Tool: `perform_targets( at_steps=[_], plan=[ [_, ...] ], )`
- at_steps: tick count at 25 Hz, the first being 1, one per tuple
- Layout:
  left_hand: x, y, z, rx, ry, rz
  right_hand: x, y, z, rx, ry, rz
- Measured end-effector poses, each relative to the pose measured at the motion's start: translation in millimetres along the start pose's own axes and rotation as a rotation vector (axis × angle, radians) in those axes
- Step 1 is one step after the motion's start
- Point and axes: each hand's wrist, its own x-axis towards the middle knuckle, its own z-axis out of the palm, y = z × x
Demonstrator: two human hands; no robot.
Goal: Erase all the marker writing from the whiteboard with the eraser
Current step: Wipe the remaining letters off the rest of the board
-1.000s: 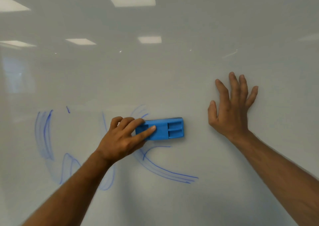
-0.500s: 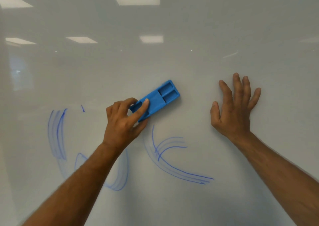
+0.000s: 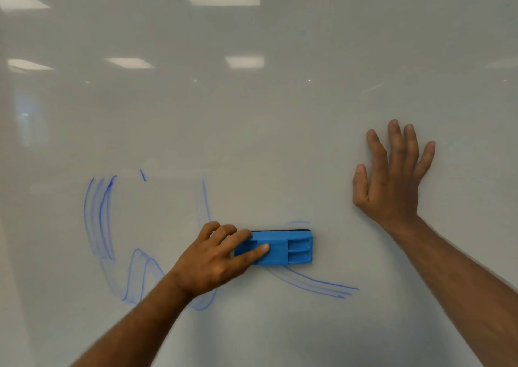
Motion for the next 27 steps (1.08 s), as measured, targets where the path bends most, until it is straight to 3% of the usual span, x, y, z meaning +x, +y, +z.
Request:
perform_targets(
  at_steps=[2,7,10,20,27],
  plan=[
    [9,-10,-1,0.018,0.020,0.003,0,0,1,-0.003,0.011,-0.002],
    [46,-8,4,0.019,0.143,-0.338,-1,0,1,-0.003,0.004,-0.003],
    [53,9,12,-0.043,0.161,-0.419,-1,1,2,-0.002,0.005,-0.002],
    [32,58,27,-0.118,0.044,-0.166,-2,2,4,0.001,0.017,-0.020],
    [10,50,21,-0.115,-0.030,0.062,-2,3,3,0.010,0.014,-0.023]
  ],
)
